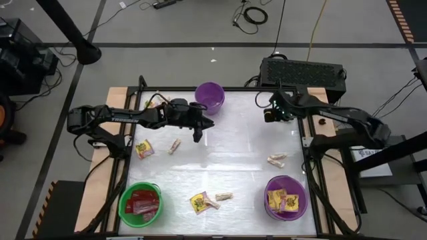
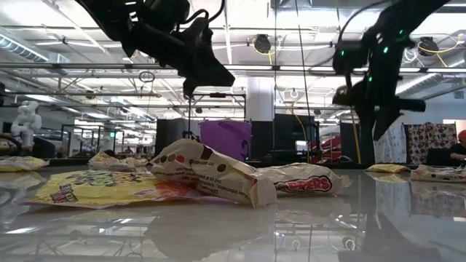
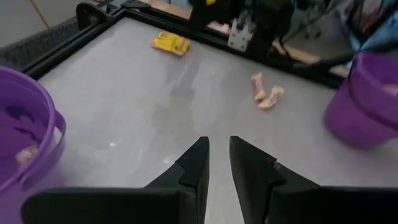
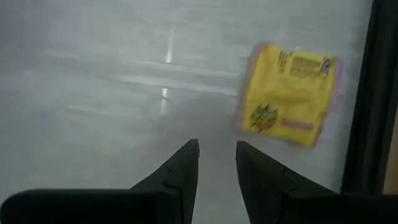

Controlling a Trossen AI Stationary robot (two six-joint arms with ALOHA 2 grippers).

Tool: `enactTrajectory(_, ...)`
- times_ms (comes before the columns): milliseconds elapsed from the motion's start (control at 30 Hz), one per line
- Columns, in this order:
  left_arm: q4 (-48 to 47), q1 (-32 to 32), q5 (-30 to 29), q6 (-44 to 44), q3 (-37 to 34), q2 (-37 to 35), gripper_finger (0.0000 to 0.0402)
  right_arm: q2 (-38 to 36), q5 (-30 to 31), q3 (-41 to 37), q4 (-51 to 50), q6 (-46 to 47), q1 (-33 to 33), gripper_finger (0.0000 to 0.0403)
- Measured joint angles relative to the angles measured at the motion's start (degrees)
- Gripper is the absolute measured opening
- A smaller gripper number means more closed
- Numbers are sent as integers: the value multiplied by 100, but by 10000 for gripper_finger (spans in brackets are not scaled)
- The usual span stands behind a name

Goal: Sort candy by brand, put in halloween buckets
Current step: Put the yellow candy into the bottom purple bucket

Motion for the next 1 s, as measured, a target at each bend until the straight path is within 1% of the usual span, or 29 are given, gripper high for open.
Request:
enactTrajectory(100, 142, 0, 2, -437, 0, -4, 70, 373, 7, -38, 186, -464, -338, 101)
enactTrajectory(267, 432, 0, 2, -1058, 0, -4, 70, 1089, 14, -38, 780, -1296, -735, 101)
enactTrajectory(400, 655, 0, -36, -1527, 2, -4, 70, 1767, 10, -40, 794, -1855, -1037, 101)
enactTrajectory(500, 760, 0, -111, -1845, 2, -4, 70, 2115, 20, -14, 767, -2147, -1137, 101)
enactTrajectory(600, 796, 0, -170, -2187, 0, -4, 70, 2225, 177, -9, 737, -2307, -1054, 98)
enactTrajectory(667, 817, -9, -193, -2434, 1, -3, 70, 2228, 140, -10, 763, -2520, -1007, 88)
enactTrajectory(733, 817, -56, -229, -2675, 0, -4, 70, 2187, 60, -20, 769, -2684, -996, 70)
enactTrajectory(867, 815, -246, -407, -2721, 0, -4, 70, 2129, -41, -25, 809, -3031, -965, 13)
enactTrajectory(900, 815, -285, -460, -2756, 1, -4, 70, 2108, -116, -28, 848, -3142, -968, 7)
enactTrajectory(1000, 813, -356, -569, -2860, 0, -4, 70, 2021, -372, -37, 911, -3178, -971, 7)
